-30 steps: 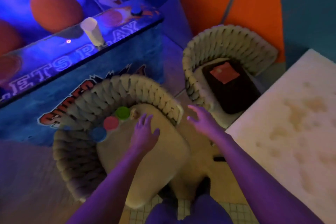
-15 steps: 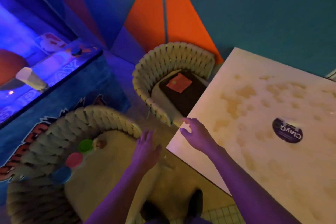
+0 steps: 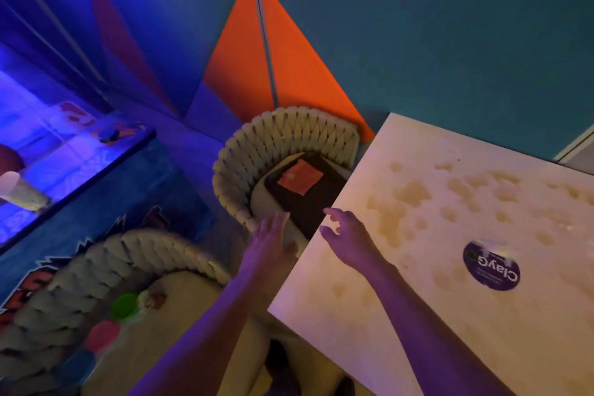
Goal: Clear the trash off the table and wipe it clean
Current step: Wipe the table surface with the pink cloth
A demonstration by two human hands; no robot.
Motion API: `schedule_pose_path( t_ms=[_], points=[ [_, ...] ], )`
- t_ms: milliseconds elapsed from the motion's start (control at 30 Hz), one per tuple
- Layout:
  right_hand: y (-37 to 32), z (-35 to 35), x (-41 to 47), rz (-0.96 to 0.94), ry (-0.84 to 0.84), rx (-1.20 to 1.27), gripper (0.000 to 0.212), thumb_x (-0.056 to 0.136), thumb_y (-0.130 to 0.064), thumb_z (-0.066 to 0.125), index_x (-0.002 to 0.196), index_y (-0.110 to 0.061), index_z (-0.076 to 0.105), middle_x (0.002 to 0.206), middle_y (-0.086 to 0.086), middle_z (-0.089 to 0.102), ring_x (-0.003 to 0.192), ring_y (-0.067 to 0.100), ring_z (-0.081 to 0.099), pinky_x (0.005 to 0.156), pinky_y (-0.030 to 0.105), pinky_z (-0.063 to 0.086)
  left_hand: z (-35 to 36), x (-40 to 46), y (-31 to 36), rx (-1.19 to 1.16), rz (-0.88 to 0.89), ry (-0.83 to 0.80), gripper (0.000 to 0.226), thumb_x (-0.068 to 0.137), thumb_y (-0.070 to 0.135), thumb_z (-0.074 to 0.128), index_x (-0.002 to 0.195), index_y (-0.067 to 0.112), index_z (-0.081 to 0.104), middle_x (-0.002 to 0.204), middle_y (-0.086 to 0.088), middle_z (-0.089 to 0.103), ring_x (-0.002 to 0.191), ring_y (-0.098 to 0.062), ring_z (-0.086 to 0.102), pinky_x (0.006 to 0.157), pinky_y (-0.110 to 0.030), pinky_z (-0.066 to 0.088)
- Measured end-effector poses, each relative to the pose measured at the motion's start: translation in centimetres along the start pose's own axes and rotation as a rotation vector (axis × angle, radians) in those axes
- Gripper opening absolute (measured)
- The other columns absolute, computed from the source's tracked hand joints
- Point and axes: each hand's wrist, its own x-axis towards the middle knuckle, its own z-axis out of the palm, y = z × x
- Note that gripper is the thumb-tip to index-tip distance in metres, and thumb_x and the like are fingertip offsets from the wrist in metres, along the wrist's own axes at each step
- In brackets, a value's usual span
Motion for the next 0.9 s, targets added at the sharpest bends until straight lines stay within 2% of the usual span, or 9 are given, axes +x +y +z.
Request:
schedule_pose_path(
  t_ms=[200,267,367,433,633,767,900],
  points=[
    [-1.8,0.1,5.7,0.027,0.049,0.024,0.047,0.095,-0.032,0.06,0.14,-0.025,0.049,0.133,0.004,0.055,0.116,0.022,0.059,0.092,0.033,0.049,-1.7,6.8,-0.1,0.027,0.072,-0.019,0.07,0.097,0.044,0.054,0.156,0.029,0.021,0.163,0.001,0.018,0.145,-0.025,0.028,0.112,-0.043,0.039],
    [-2.5,0.3,7.7,0.048,0.058,0.032,0.046,0.095,-0.032,0.06,0.14,-0.026,0.05,0.133,0.004,0.055,0.115,0.021,0.059,0.093,0.034,0.05,-2.2,9.3,-0.4,0.034,0.087,-0.02,0.069,0.097,0.044,0.054,0.156,0.028,0.021,0.163,0.0,0.017,0.146,-0.025,0.027,0.112,-0.041,0.036],
    [-3.6,0.8,11.6,0.08,0.048,0.013,0.045,0.095,-0.033,0.061,0.139,-0.027,0.05,0.133,0.003,0.055,0.114,0.02,0.06,0.095,0.037,0.051,-2.8,14.0,-1.6,0.022,0.126,-0.033,0.069,0.096,0.045,0.054,0.155,0.03,0.021,0.163,0.001,0.017,0.146,-0.025,0.027,0.109,-0.044,0.042],
    [-4.1,1.2,13.9,0.098,0.032,0.003,0.045,0.095,-0.032,0.06,0.138,-0.027,0.049,0.134,0.003,0.054,0.116,0.02,0.059,0.097,0.036,0.05,-3.1,16.7,-2.5,0.017,0.137,-0.05,0.069,0.096,0.043,0.055,0.155,0.031,0.021,0.163,0.0,0.017,0.146,-0.027,0.028,0.111,-0.044,0.041],
    [-3.8,2.5,21.8,0.175,0.052,-0.047,0.046,0.093,-0.033,0.06,0.138,-0.026,0.05,0.133,0.005,0.055,0.122,0.025,0.056,0.102,0.041,0.046,-2.9,24.5,-4.6,0.063,0.164,-0.046,0.067,0.091,0.036,0.059,0.152,0.026,0.031,0.156,-0.003,0.033,0.138,-0.03,0.039,0.112,-0.042,0.038],
    [-2.1,3.7,26.7,0.227,0.049,-0.065,0.045,0.09,-0.038,0.059,0.134,-0.029,0.052,0.132,0.003,0.056,0.121,0.026,0.058,0.101,0.044,0.047,-1.4,29.0,-5.9,0.113,0.156,-0.047,0.063,0.089,0.036,0.058,0.148,0.024,0.038,0.149,-0.004,0.042,0.135,-0.031,0.042,0.11,-0.043,0.04],
    [0.0,4.7,31.7,0.254,0.057,-0.078,0.039,0.089,-0.04,0.055,0.126,-0.03,0.056,0.128,0.003,0.06,0.115,0.028,0.061,0.095,0.045,0.051,0.9,33.0,-6.7,0.134,0.128,-0.09,0.064,0.092,0.032,0.057,0.151,0.025,0.034,0.15,-0.005,0.039,0.134,-0.033,0.04,0.109,-0.042,0.038]
  ],
)
